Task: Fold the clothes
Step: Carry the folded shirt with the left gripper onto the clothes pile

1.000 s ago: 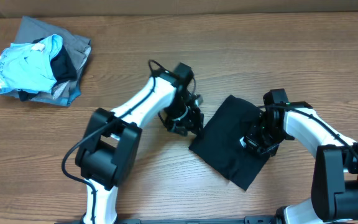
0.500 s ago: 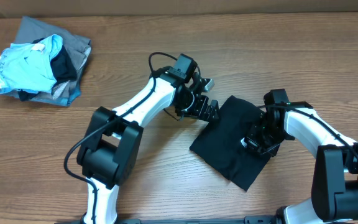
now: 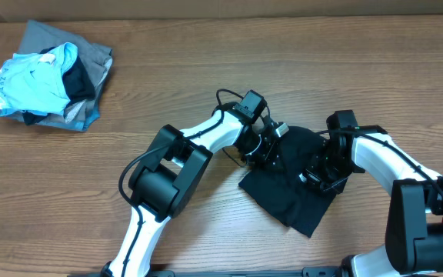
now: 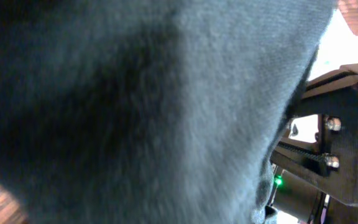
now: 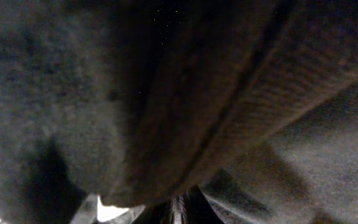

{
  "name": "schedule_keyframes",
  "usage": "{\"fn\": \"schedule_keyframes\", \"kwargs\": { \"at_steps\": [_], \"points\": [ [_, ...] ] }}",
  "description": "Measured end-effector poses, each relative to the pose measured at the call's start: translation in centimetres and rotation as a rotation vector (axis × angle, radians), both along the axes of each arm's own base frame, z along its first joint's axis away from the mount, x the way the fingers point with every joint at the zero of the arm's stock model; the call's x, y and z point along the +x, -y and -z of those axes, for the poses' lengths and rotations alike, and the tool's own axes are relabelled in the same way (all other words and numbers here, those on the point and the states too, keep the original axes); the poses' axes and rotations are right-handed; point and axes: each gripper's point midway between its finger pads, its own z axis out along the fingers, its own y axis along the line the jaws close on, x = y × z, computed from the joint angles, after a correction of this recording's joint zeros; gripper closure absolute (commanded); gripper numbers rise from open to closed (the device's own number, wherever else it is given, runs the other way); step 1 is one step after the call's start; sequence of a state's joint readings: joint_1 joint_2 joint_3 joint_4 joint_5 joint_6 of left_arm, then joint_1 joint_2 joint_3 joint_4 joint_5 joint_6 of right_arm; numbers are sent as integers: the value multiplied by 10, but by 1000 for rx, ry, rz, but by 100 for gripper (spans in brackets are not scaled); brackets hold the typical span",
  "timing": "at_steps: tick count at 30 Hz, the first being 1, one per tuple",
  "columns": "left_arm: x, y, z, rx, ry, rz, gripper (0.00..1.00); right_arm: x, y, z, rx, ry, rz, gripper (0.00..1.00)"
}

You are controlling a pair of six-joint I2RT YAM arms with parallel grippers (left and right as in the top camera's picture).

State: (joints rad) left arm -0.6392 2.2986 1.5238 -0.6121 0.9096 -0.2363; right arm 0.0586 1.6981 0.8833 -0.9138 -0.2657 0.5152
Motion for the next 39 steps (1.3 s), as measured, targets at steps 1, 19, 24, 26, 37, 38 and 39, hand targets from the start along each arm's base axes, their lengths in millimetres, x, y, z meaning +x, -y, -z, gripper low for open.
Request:
{"fn": "schedule_keyframes", "kwargs": {
  "at_steps": [1,19,24,26,37,38,39],
  "points": [
    [-1,0,1,6,-7,-1,95,-2,1,0,-4,-9,-3,93],
    [151,-185,-150,-28,220,-467,96,17,23,-127,-12,271,-2,88],
    [207,-292,-256,-85,551,-694,96,11,23,-126,-9,245,-2,88],
    [221,-346,-281,-69,658,-795,96,8,22,-126,-7,234,-2,88],
    [186,-581,-239,399,614,-1290,0,-11,22,-125,-5,152,5,89],
    [181,-593,-237,428,610,-1316,0,-11,22,-125,-5,150,6,89],
    [175,-604,-235,453,598,-1340,0,-12,22,-125,-5,149,6,89]
  ]
}}
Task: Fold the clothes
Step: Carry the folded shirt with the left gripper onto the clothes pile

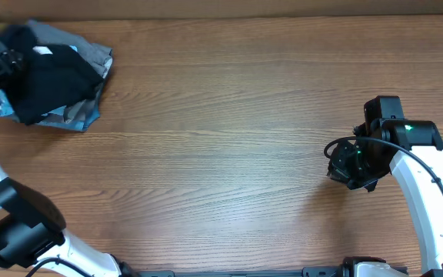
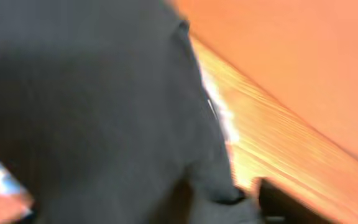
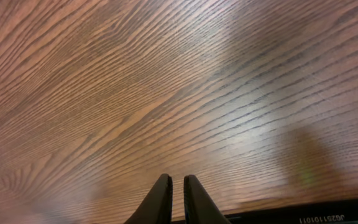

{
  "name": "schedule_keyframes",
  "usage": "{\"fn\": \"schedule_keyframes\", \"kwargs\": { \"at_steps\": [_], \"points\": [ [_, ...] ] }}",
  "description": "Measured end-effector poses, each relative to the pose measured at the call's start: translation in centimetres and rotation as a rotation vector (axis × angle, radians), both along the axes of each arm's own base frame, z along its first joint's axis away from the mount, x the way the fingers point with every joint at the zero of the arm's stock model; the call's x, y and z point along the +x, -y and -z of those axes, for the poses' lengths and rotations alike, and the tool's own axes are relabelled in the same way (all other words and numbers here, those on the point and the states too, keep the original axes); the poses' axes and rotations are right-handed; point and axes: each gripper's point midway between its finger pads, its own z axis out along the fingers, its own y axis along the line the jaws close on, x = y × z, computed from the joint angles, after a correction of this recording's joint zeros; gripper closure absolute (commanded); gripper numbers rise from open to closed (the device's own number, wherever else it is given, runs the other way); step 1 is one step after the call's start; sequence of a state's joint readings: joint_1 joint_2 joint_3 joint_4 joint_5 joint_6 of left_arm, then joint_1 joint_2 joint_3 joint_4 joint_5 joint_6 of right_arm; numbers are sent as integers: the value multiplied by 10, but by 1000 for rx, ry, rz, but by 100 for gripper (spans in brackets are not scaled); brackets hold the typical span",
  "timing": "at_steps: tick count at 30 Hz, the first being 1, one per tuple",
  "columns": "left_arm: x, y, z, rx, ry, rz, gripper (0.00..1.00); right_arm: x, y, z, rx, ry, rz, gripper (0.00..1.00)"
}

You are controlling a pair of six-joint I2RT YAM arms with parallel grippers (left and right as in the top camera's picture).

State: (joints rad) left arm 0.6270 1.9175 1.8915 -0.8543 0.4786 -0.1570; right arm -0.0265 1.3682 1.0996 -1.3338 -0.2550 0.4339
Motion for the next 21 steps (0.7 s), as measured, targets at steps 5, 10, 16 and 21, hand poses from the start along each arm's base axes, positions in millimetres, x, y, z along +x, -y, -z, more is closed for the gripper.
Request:
{"fn": "schedule_keyframes", "kwargs": {
  "at_steps": [5,10,16,21],
  "points": [
    [-42,-32,2,-45,-95,-114,0,3,0,-2,-1,25,3,89],
    [-67,-24,-64,-30,-53,-132,0,7,0,-19,-5,129,-14,88],
    [-112,74,-155,65,57,38,0,1,-9,-58,26,330,-119,82],
    [-172,199,-200,237,128,347,0,6,-25,-135,66,682,-251,44]
  ]
}}
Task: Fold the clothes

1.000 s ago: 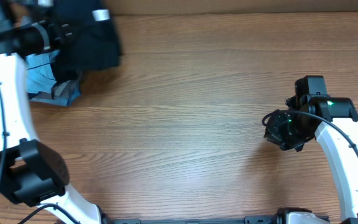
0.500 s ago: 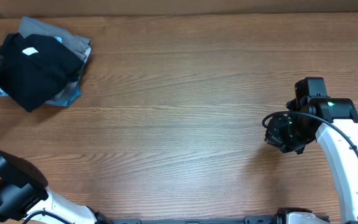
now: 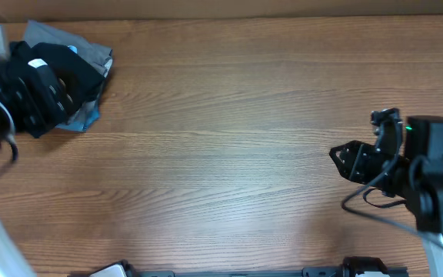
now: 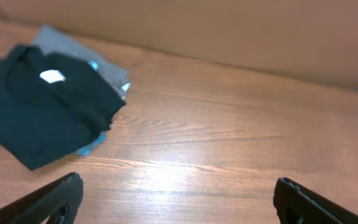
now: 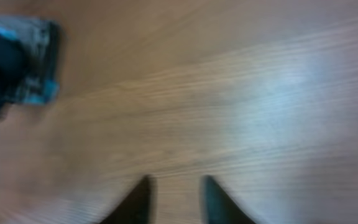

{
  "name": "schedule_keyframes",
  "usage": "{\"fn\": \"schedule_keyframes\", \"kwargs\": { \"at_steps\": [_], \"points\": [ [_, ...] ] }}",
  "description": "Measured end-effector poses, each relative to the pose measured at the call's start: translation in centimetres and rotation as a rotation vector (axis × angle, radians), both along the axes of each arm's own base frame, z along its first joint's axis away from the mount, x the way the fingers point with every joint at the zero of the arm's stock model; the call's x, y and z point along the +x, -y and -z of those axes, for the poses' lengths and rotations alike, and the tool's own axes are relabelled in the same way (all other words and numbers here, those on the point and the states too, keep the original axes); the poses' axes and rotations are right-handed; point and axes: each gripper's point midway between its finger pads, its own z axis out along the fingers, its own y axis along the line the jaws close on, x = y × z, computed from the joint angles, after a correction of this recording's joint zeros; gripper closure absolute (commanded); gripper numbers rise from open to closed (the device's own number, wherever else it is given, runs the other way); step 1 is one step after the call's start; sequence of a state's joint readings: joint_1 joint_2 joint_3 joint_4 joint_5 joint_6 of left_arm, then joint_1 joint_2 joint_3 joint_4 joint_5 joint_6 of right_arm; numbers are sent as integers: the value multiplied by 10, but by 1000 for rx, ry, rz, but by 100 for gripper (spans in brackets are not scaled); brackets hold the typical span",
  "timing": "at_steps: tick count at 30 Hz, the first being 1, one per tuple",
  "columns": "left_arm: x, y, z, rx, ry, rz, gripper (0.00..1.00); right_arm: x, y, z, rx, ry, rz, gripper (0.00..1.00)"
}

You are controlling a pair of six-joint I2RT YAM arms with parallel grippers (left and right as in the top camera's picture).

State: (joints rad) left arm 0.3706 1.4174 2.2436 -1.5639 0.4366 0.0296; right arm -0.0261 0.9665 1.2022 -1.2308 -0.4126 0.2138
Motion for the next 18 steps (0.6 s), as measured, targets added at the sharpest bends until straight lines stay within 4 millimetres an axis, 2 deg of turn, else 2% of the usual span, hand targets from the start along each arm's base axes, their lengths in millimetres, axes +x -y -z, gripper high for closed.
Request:
{"fn": "schedule_keyframes", "kwargs": {
  "at_steps": [1,3,5,6,10,18],
  "points": [
    [-13,15,1,21,-14,37,0,3,-2,-13,5,63,-14,36],
    [-43,49,3,66,-37,142,0,5,-11,-53,39,233,-56,0],
    [-60,64,-1,92,-14,193,0,1,-16,-70,55,304,-85,0],
    [-76,69,-5,105,10,202,0,-4,-20,-80,67,341,-108,0],
    [-100,70,-9,115,49,191,0,-6,-24,-80,88,337,-132,0],
    [-93,67,-3,113,17,171,0,-16,-26,-63,107,235,-135,0]
  ]
}}
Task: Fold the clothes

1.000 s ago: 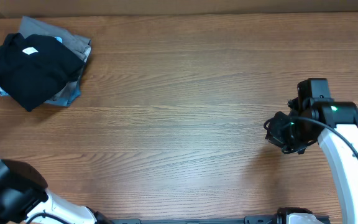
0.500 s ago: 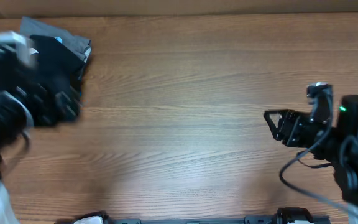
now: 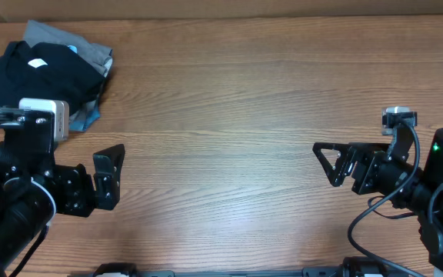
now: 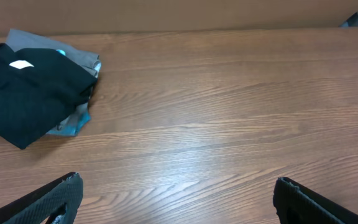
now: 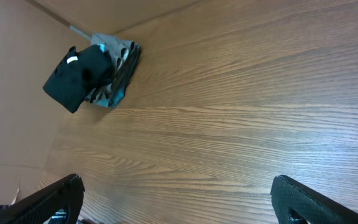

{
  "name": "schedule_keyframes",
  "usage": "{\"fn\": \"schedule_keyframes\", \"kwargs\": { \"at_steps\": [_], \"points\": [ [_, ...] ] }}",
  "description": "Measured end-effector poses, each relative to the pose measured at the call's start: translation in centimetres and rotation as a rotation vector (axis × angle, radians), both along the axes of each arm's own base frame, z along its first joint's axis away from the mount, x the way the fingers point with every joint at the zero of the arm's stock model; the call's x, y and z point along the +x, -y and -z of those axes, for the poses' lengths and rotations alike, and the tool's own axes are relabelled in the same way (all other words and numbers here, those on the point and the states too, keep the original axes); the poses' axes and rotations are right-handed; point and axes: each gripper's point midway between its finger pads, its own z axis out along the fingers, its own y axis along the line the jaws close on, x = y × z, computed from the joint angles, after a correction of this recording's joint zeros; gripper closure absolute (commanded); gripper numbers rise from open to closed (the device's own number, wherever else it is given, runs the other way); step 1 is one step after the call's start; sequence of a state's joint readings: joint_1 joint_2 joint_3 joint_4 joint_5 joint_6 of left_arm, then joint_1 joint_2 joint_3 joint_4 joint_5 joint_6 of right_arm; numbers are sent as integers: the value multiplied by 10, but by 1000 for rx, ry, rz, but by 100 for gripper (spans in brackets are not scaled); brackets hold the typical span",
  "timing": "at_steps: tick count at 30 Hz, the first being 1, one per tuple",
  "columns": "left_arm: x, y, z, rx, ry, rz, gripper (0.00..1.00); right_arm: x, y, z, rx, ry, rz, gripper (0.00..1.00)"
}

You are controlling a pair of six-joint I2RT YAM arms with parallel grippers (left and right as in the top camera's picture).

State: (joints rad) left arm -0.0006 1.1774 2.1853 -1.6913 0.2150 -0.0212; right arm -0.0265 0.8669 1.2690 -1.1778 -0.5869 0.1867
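Observation:
A folded black garment (image 3: 33, 65) with a white neck label lies on top of the clothes pile at the table's far left corner. It also shows in the left wrist view as the black garment (image 4: 30, 93) and in the right wrist view, small and far off (image 5: 79, 74). My left gripper (image 3: 110, 178) hangs high over the near left of the table, well away from the pile. Its jaws are wide open and empty (image 4: 178, 190). My right gripper (image 3: 331, 165) hangs over the near right, also wide open with nothing in it (image 5: 178, 190).
Grey and light blue clothes (image 3: 94, 61) stick out from under the black garment. The wooden table (image 3: 237, 115) stretches between the two arms. A brown cardboard wall (image 4: 166, 12) runs along the far edge.
My left arm has drawn back from beside the pile to the near left. The right gripper has opened wider and now looks across the whole table. The black garment has not moved.
Both grippers were down on the black garment at the middle right of the table. Then my left gripper had it over the pile at the far left, and the right was shut over bare wood. Afterwards the garment lay on the pile, released, and both arms now hang back, open.

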Motion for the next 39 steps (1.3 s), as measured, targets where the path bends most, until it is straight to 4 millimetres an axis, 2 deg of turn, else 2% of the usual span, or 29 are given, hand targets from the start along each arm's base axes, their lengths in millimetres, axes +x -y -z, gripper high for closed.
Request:
{"fn": "schedule_keyframes", "kwargs": {
  "at_steps": [5,7,9,13,16,17,22,28,31,34,37,39],
  "points": [
    [0,-1,0,0,-1,-4,0,0,3,2,-16,-5,13,0],
    [0,-1,0,0,-1,-4,0,8,9,0,-57,39,32,0],
    [0,-1,0,0,-2,-4,0,21,12,-9,-132,149,13,0],
    [0,-1,0,1,-2,-4,0,40,1,-11,-277,395,-108,0],
    [1,-1,1,2,-3,-6,0,40,-7,0,-345,578,-155,0],
    [1,-1,1,3,-2,-7,0,32,-7,12,-367,641,-159,0],
    [1,-2,1,5,-2,-10,0,6,-4,44,-401,849,-131,0],
    [1,-2,1,5,-2,-10,0,0,-2,88,-399,958,-97,0],
    [1,-2,1,5,-4,-9,0,0,-2,95,-391,1047,-73,0],
    [1,-2,1,5,-3,-9,0,3,-2,112,-387,1049,-69,0],
    [1,-2,1,5,-4,-9,0,6,-3,136,-384,980,-83,0],
    [1,-2,1,5,-3,-9,0,6,-3,137,-383,978,-84,0]
  ]
}}
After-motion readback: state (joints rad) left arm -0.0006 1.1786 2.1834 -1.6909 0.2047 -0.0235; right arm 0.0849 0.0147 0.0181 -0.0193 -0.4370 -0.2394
